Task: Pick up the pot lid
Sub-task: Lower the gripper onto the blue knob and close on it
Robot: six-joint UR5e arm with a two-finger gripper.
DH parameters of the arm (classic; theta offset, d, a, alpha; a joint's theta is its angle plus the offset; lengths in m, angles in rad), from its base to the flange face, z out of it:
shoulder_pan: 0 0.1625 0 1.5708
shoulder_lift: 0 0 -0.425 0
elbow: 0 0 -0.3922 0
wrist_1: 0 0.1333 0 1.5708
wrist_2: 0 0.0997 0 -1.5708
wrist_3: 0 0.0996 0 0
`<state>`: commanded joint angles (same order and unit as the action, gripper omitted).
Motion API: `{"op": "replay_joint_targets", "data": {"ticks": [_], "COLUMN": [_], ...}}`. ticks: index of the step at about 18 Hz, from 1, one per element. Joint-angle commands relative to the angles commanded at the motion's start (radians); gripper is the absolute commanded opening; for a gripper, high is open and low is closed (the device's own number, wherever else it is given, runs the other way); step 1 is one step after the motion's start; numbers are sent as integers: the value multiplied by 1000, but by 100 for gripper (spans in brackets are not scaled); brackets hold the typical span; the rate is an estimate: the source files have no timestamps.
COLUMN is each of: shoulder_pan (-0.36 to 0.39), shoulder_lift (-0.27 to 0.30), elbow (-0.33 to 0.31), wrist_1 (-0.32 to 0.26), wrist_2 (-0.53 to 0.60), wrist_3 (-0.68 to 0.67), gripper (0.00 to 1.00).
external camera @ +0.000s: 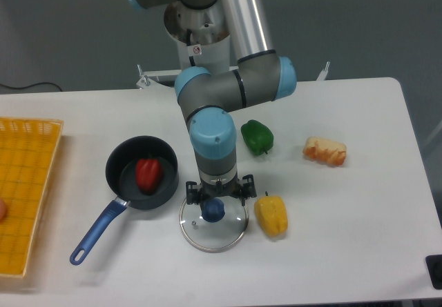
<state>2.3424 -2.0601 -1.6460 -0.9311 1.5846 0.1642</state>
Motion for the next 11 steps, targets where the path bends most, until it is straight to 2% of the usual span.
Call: {"op": "replay_joint_targets", "data": {"ticks": [11], "shoulder_pan": [-20], "shoulder_lift": [-29], "elbow": [14], "wrist_1": [-2], "wrist_2": [2], "wrist_3": [6], "gripper": [100]}}
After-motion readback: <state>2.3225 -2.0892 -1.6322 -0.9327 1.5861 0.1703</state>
